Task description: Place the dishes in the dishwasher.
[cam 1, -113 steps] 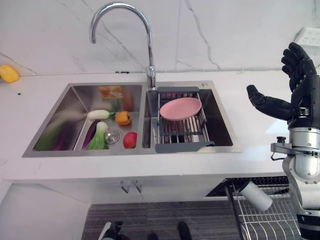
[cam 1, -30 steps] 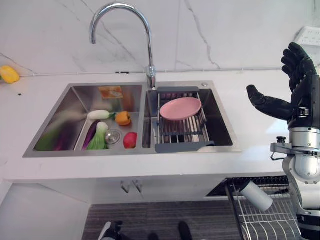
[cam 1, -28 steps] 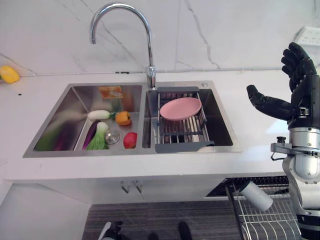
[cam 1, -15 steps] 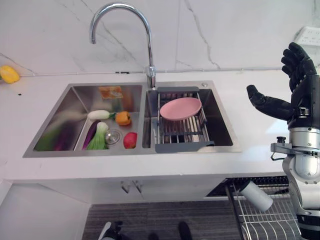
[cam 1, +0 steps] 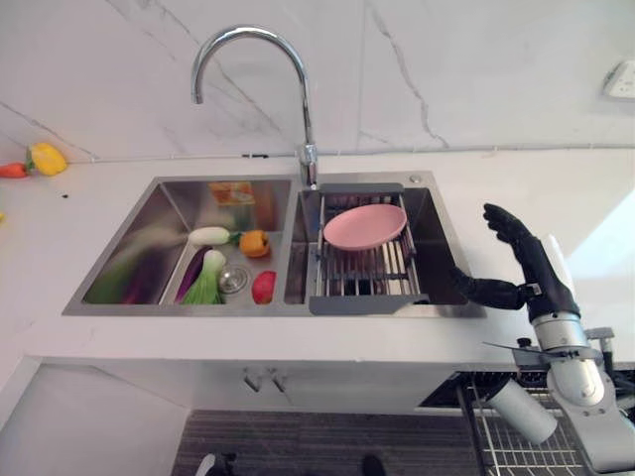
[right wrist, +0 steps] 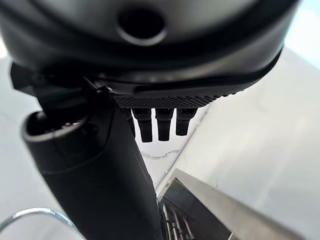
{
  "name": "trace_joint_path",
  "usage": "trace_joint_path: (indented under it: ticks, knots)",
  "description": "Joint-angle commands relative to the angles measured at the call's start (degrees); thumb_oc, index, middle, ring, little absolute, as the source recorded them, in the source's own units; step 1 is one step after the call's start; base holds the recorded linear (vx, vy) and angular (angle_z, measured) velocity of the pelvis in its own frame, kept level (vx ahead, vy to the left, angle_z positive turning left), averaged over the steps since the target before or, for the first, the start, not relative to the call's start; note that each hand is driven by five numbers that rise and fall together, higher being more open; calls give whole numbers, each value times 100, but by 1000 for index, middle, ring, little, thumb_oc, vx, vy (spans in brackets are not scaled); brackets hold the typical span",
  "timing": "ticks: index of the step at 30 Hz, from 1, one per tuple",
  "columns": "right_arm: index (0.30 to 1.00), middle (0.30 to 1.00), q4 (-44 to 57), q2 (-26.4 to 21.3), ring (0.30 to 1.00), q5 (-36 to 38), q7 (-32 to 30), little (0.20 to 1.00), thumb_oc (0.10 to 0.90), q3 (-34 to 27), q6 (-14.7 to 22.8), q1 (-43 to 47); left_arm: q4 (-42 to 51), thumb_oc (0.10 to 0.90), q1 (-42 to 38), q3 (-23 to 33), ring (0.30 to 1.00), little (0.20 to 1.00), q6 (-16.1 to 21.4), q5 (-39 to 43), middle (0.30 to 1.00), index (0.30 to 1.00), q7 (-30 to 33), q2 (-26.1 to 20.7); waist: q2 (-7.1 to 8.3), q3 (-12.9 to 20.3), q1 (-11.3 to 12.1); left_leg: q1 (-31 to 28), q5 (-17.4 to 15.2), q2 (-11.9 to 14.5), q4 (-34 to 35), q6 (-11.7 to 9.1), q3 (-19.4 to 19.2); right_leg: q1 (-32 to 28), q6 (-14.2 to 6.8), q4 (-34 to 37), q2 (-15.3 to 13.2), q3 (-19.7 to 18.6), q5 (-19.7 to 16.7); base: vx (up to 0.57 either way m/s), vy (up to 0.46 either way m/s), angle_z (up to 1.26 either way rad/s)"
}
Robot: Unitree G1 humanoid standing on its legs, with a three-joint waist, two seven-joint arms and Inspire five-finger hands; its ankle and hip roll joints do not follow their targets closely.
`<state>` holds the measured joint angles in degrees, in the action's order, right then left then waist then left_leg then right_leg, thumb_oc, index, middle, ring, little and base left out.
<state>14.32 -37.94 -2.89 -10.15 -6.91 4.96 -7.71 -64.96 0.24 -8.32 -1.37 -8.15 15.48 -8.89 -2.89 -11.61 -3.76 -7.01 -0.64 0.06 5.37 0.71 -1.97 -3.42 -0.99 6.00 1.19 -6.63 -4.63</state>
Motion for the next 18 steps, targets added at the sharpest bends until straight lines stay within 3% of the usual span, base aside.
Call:
trace_joint_path:
  ticks: [1,6,13,18]
  knots:
    - [900,900,714,-410,900,-600,-56,900,800,-464,487,588,-378,800,-426,-267,900,900,135,-249,900,900,23,-168,233,291,144,-36,157,35,-60,-616,376,-130,-430,-466,-167,220,771,40,-29,18]
    - [900,900,650,-946,900,-1197,-39,900,800,-149,388,1073,-344,800,-416,-325,900,900,165,-202,900,900,13,-205,211,323,225,-43,167,33,-37,-624,414,-213,-441,-429,-207,323,785,37,-19,14]
    - [900,900,213,-1221,900,-1529,93,900,800,515,297,1700,-363,800,-322,-471,900,900,190,-175,900,900,-52,-173,184,336,359,-20,157,10,-37,-617,455,-270,-460,-378,-260,409,776,17,-6,3]
    - [900,900,-598,-1415,900,-1686,373,900,800,1530,198,2588,-499,800,-236,-628,900,900,205,-213,900,900,-142,-164,170,343,530,-5,147,-15,-37,-612,497,-354,-484,-312,-332,522,754,21,5,11]
